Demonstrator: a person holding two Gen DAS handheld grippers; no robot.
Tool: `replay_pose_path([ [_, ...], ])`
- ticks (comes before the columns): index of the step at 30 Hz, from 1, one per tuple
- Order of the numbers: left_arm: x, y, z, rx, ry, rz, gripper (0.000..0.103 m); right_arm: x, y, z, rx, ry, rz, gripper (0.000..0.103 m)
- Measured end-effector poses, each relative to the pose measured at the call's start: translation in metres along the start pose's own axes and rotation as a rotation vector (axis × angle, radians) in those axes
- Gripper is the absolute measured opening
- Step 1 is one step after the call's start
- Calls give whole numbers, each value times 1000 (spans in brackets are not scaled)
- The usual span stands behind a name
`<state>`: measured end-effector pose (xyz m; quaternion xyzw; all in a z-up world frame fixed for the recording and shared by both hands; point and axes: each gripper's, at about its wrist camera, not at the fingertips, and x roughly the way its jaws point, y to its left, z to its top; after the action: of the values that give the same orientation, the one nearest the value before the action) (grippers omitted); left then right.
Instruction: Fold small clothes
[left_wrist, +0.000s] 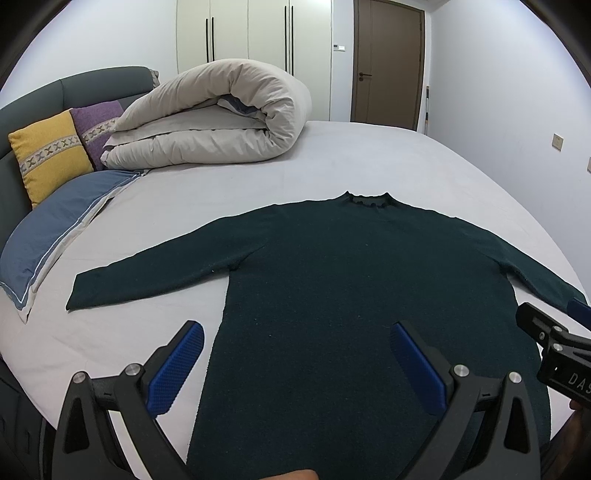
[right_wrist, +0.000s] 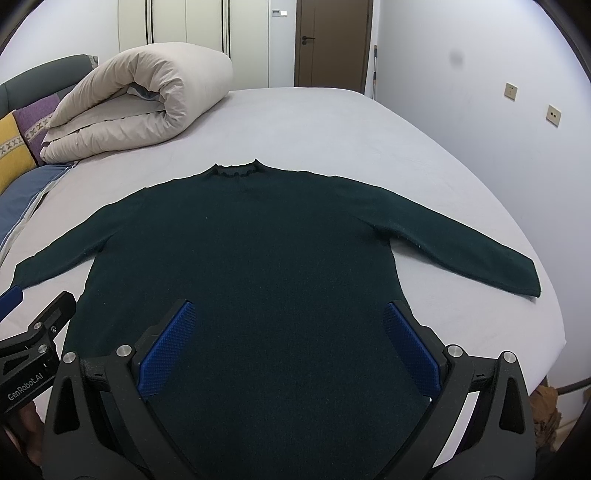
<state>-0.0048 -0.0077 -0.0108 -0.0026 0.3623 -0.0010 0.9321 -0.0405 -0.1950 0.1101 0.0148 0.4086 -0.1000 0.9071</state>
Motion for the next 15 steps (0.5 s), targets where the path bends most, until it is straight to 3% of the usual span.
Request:
replay_pose_path([
  [15,1,1,-1,2,1,-1,103,3,0,1,-4,8,4,103],
])
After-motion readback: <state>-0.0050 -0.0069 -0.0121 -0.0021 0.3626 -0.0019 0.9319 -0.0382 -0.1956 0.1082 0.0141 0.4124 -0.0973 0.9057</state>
